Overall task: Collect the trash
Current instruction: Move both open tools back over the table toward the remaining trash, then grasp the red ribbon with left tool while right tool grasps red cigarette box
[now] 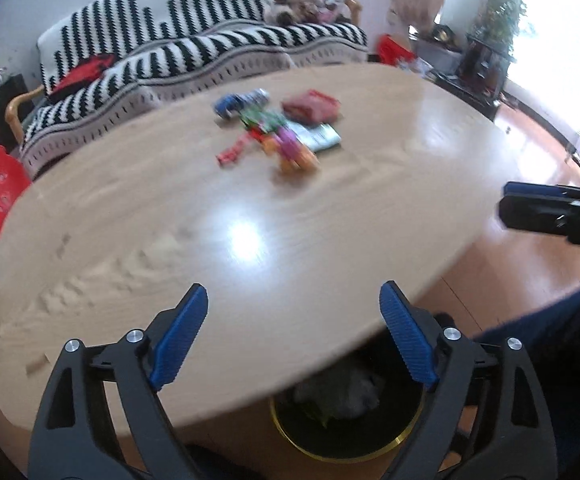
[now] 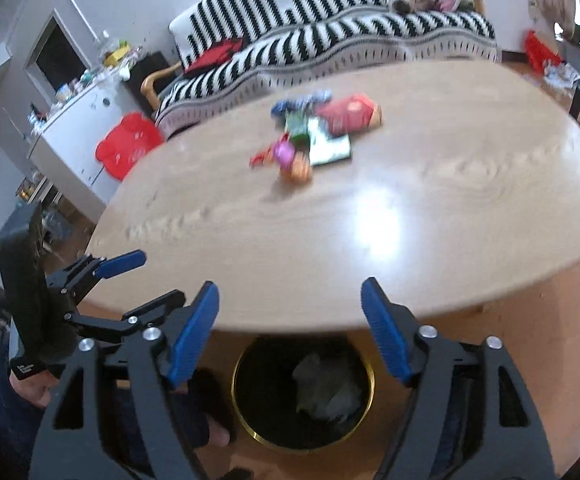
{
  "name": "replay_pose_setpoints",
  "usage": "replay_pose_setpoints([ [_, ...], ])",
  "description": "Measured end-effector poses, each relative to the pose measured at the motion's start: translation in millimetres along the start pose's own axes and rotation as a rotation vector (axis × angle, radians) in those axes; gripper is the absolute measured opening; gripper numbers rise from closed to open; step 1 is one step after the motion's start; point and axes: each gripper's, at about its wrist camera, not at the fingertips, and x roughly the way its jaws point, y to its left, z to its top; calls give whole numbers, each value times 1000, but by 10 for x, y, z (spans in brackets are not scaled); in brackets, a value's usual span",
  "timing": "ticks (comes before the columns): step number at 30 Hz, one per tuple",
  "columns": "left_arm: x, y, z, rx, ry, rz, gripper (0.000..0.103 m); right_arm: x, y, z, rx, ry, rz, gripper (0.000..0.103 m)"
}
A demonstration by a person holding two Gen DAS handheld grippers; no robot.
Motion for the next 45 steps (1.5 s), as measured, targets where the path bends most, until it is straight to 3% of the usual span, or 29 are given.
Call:
replay_pose_setpoints([
  [2,92,114,165,4,-9,25,89,55,-55,235,8,-22,-8,84],
  [5,272,325,402,-24,-9,34,91,224,-178,568,46,-35,-18,91],
  [8,517,540,643,-74,-4,16,92,484,-369,888,123,-18,-25,93],
  [11,780,663,874,-54,-26,66,92,754,-564,1144,216,4,-11,93],
  [15,1232,863,1150,-13,-24,74,92,1006,-691,1316,243,14,-36,93],
  [19,1565,933,1261,0,7,10,92,1254,-793,1449,285,40,-37,93],
  [22,1729,877,1297,62,30,6,91,1452,-954,1563,387,60,-6,93],
  [25,1815,896,1302,31,34,-23,91,1727,-1089,1703,499,92,8,93],
  [33,2002,776,1300,72,24,-5,89,2307,-1039,1862,531,170,-48,93],
  [36,2031,758,1334,40,15,-36,78,2445,-951,1950,511,174,-83,95],
  [39,2014,681,1363,49,2,-36,60,2547,-827,2004,480,179,-97,95],
  [42,1996,622,1379,60,12,-49,36,2640,-638,2021,367,180,-171,92],
  [44,1987,632,1386,45,24,-52,17,2649,-601,2012,340,173,-187,83],
  [45,1979,662,1387,21,32,-60,14,2646,-602,2005,341,169,-180,83],
])
